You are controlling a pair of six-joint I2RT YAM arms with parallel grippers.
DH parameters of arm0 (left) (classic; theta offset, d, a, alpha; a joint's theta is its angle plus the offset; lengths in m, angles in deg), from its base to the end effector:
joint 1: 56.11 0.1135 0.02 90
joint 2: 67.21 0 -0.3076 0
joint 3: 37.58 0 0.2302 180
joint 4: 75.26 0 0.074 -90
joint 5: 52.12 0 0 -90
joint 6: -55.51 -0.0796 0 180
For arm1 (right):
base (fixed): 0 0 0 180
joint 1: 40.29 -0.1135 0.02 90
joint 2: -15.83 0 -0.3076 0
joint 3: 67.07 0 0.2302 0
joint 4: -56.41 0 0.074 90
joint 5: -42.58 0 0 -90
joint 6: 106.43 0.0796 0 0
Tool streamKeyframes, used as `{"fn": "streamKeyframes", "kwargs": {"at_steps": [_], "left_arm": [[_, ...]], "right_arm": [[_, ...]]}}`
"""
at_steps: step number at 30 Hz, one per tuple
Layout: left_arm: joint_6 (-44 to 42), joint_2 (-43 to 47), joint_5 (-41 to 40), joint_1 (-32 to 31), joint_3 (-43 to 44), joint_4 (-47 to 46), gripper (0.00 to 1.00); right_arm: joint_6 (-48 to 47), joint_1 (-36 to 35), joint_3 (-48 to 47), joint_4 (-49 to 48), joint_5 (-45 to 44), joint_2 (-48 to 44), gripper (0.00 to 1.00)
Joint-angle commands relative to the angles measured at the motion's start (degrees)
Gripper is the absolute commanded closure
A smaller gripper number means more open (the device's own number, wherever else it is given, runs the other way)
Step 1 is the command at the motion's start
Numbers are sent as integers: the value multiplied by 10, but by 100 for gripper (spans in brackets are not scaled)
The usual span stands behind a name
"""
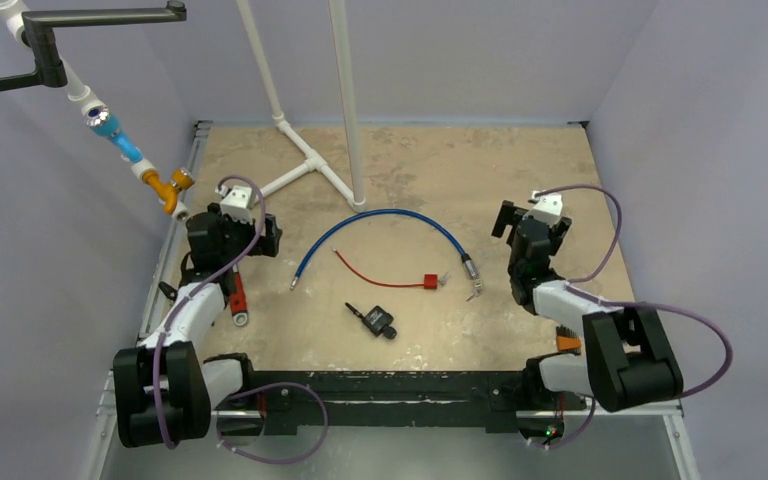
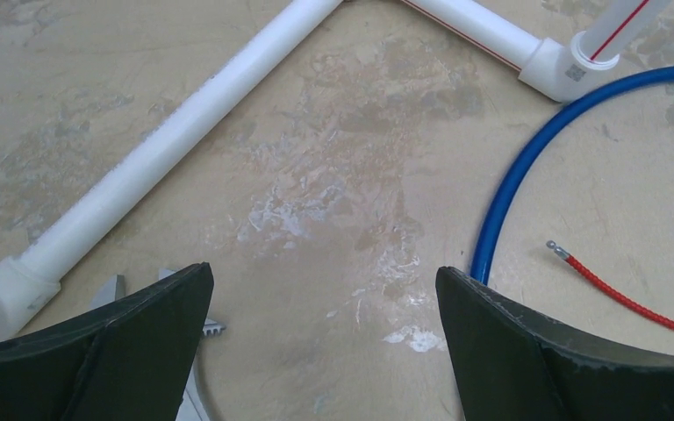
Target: Unlock with the key
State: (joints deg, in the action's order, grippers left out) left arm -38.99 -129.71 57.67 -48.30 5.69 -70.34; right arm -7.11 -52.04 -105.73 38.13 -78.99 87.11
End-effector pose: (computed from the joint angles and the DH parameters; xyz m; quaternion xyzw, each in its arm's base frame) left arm 0.2327 0.0047 0.2496 0.0695 0.8292 -0.0860 0.5478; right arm 0.2558 0.0106 0.2456 0.1507 0.7634 -0.1033 0.6195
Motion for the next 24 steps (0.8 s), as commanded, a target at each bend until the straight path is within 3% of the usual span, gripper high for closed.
{"fn": "streamKeyframes", "kwargs": {"at_steps": [1, 8, 10, 13, 15, 17, 19, 24], "left_arm": [[32, -36, -16, 4, -33, -184, 0], [76, -76, -19, 6, -72, -295, 0], [79, -103, -9, 5, -110, -385, 0], [80, -177, 22, 4, -155, -571, 0], [57, -145, 20, 1, -117, -433, 0], [56, -160, -5, -19, -114, -464, 0], [48, -145, 3, -21, -107, -425, 0], [48, -155, 7, -21, -112, -447, 0]], "right_arm": [[-39, 2, 21, -204, -1, 57, 1], [-75, 5, 30, -326, 3, 143, 1], [-56, 8, 27, -287, 9, 130, 1], [-56, 11, 85, -383, 32, 133, 1], [-88, 9, 95, -468, 22, 169, 1], [-53, 20, 69, -383, 38, 157, 1], [-41, 42, 64, -379, 61, 159, 1], [-41, 44, 73, -389, 61, 152, 1]]}}
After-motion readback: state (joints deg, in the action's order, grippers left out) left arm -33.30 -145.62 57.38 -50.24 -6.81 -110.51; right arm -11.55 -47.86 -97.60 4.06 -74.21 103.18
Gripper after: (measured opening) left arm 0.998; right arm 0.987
